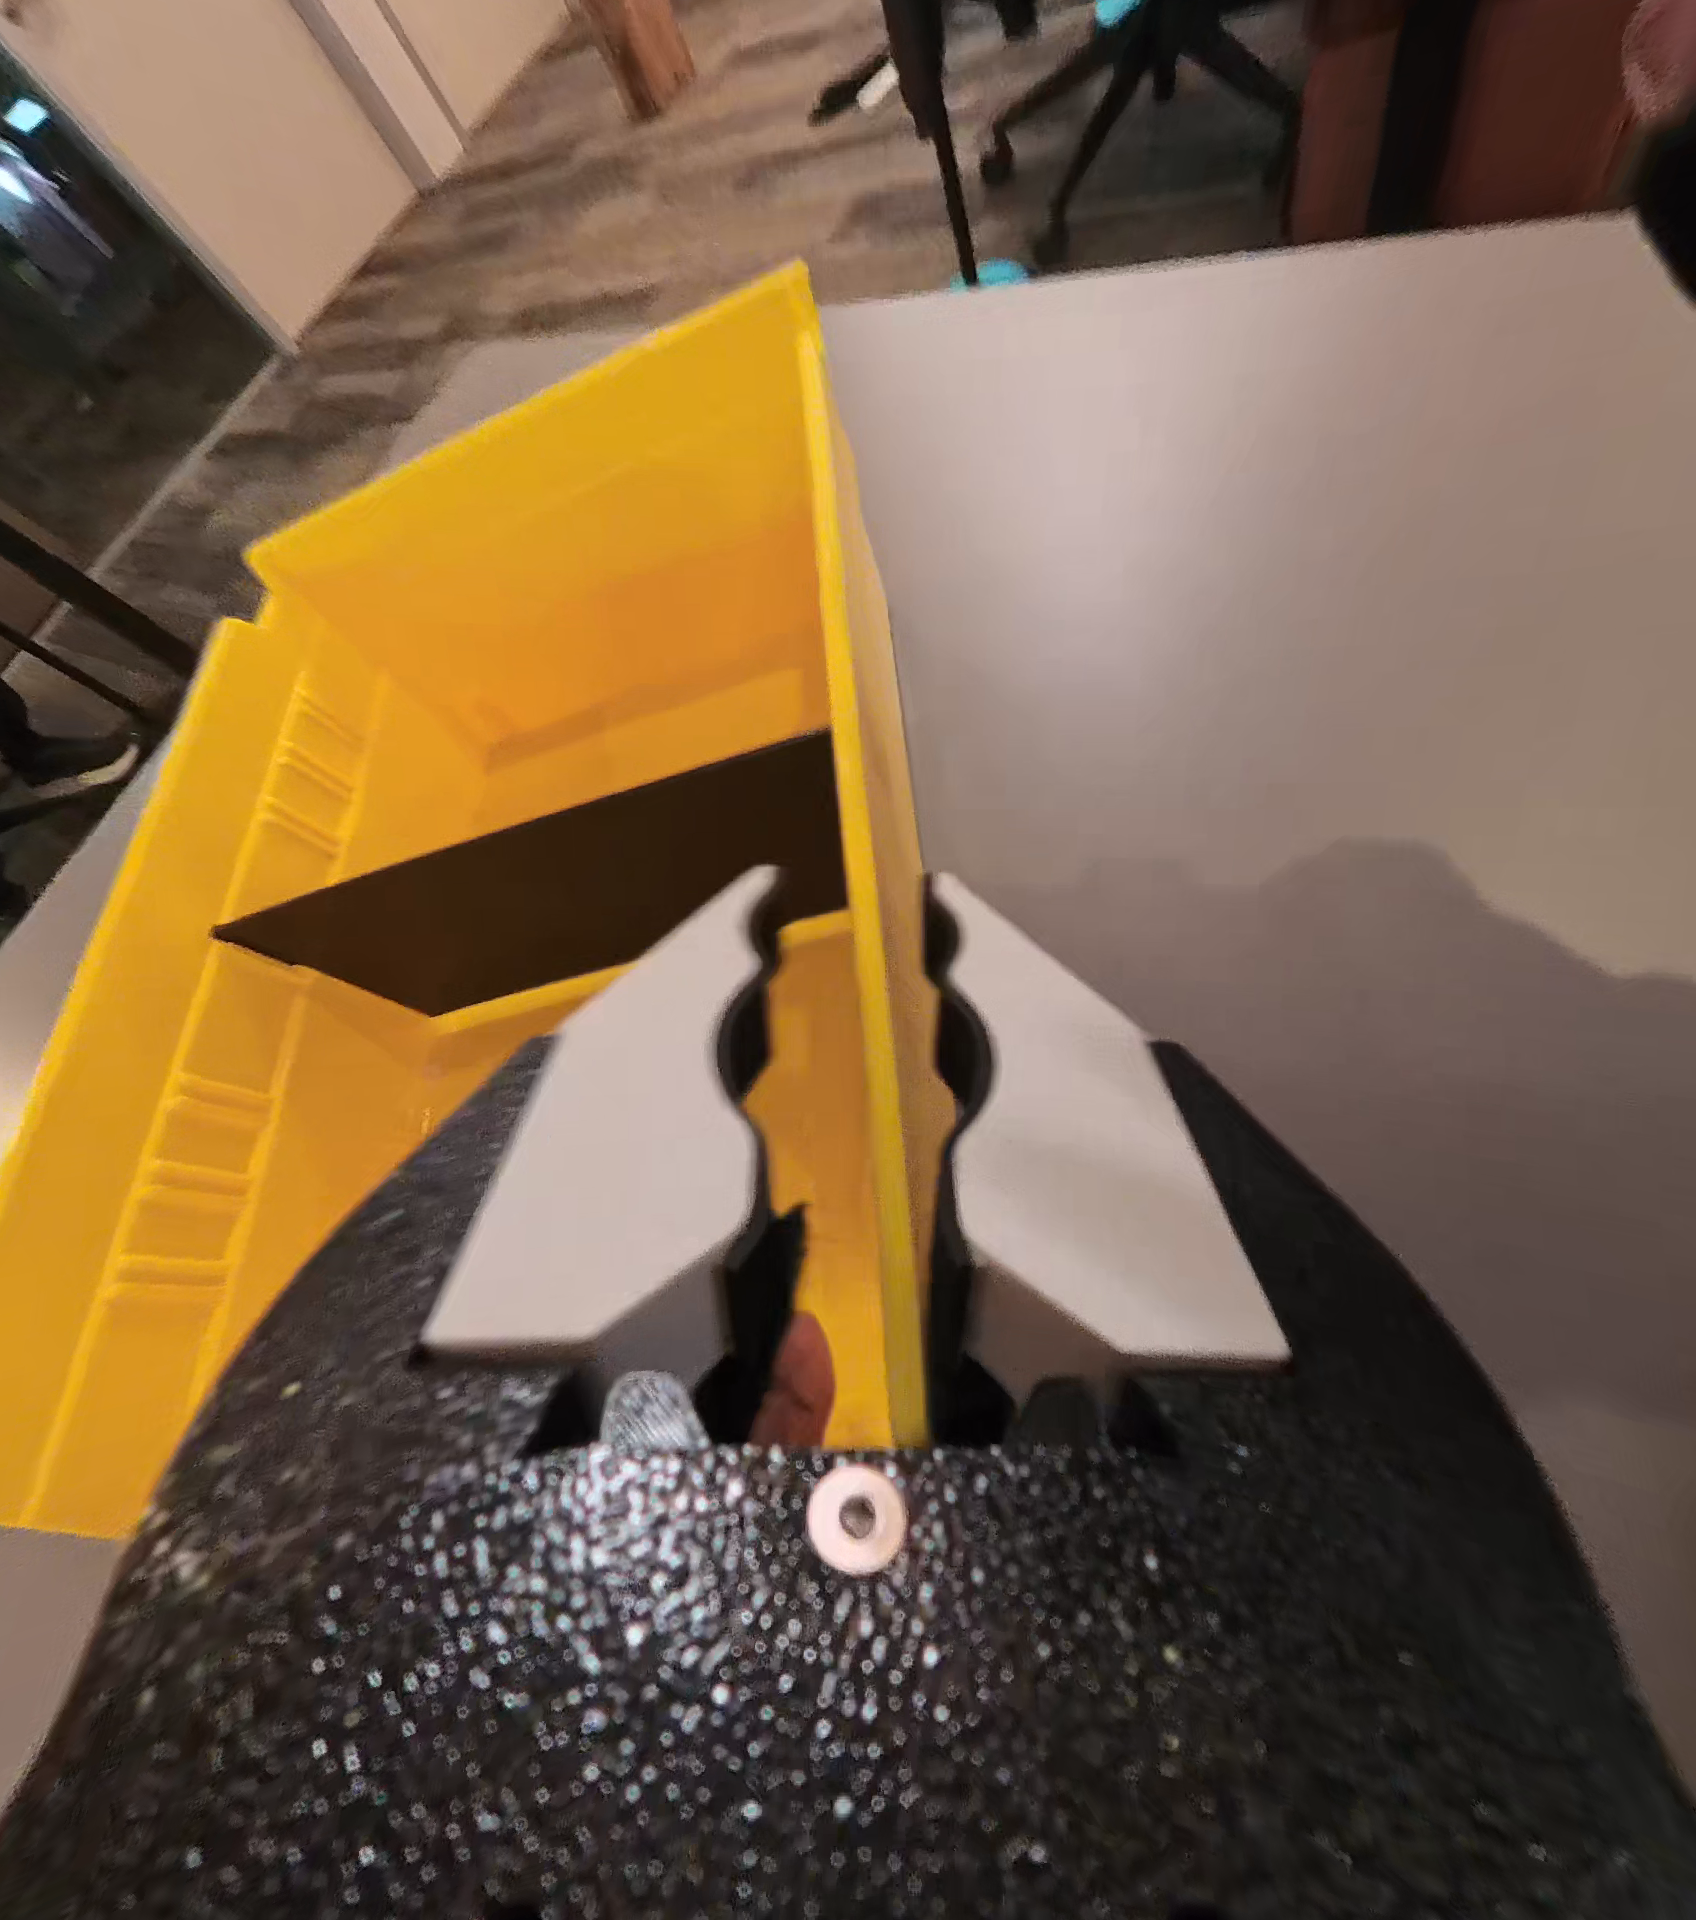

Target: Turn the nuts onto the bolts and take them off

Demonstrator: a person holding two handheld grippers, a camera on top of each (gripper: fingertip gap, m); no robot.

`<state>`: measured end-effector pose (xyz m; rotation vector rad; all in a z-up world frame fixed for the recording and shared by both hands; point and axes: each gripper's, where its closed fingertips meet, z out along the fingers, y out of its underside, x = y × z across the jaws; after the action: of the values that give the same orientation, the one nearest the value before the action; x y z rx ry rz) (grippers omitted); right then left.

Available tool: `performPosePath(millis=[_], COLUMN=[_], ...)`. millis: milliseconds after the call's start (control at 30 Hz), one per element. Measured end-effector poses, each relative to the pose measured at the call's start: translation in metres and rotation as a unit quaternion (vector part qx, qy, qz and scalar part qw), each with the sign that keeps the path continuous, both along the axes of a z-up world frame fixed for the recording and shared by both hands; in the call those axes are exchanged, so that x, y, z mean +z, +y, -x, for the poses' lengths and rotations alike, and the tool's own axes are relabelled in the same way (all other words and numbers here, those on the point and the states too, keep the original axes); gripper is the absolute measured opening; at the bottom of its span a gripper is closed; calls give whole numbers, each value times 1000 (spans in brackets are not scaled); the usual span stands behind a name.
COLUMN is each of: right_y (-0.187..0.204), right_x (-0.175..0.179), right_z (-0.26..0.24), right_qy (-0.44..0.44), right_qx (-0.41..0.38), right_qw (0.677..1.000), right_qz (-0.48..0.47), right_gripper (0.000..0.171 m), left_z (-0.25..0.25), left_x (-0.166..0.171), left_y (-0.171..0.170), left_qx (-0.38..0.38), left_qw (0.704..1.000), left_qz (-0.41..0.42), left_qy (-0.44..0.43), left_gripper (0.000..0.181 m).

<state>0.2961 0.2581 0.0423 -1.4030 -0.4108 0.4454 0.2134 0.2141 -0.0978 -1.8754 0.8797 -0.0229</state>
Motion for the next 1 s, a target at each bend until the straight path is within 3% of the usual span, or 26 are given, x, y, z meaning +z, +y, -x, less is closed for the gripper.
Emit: performPosePath(millis=[33,300,500,767,867,1000], right_y=[-1,-10,-22,-28,-41,-56], right_x=[0,-1,-14,-58,-77,-100], right_z=[2,29,63,94,112,129], right_qy=[-1,-25,-26,-148,-215,-271], right_qx=[4,34,103,115,154,197], right_qw=[1000,999,990,967,946,918], right_qz=[2,17,94,175,187,210], right_gripper=[27,27,36,40,37,24], left_z=[1,13,26,62,113,242], left_x=[6,26,35,65,82,88], left_y=[1,-4,-11,-34,-55,-104], left_qx=[7,16,28,57,112,284], left_qw=[1000,999,998,995,989,954], left_qz=[-9,-27,-30,-56,-77,-93], left_qy=[-9,-20,-38,-63,-57,-5], left_gripper=[43,52,58,59,66,74])
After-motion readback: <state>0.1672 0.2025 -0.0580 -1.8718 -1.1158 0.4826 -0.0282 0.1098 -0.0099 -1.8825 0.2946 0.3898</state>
